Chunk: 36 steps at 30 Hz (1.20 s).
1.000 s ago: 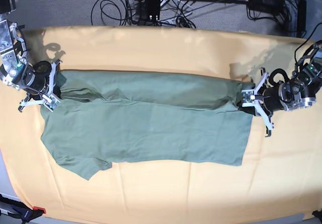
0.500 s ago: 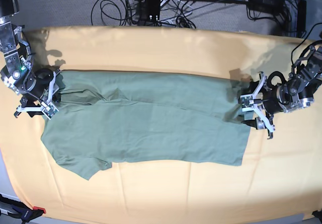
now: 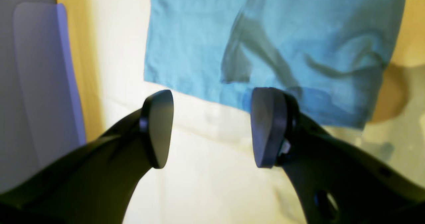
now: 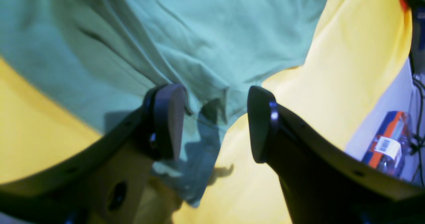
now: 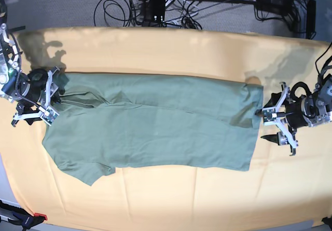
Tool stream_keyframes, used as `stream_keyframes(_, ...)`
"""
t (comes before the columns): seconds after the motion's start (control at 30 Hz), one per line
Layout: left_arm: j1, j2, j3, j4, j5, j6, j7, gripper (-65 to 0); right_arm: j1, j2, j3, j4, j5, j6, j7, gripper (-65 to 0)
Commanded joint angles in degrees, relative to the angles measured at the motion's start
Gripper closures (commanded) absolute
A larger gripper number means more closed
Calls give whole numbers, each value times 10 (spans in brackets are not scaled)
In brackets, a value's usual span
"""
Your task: Fold the T-shirt properly
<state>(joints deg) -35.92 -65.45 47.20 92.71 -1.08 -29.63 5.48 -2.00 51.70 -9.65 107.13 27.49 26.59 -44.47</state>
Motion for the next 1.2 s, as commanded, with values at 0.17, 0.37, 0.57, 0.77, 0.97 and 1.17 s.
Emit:
stream_keyframes(0.17, -12, -25, -8, 5, -26, -67, -5, -370, -18, 26, 8, 14, 36, 70, -57, -329)
stream_keyframes(0.37, -7, -23, -8, 5, -26, -104, -12, -370, -72, 26, 8, 13, -27, 70, -37, -329)
stream_keyframes(0.57, 18, -23, -8, 4, -20, -104, -11, -370, -119, 26, 8, -18, -145, 32, 55, -330)
stream_keyframes(0.77, 21, -23, -8, 5, -18, -104, -11, -370, -121, 26, 7, -54, -194, -9, 95, -329)
stream_keyframes(0.97, 21, -23, -8, 5, -18, -104, -11, -370, -121, 26, 7, -90, -201, 6, 129, -327)
stream_keyframes(1.17, 21, -23, -8, 5, -26, -104, -11, -371, -121, 26, 7, -90, -201, -15, 128, -27)
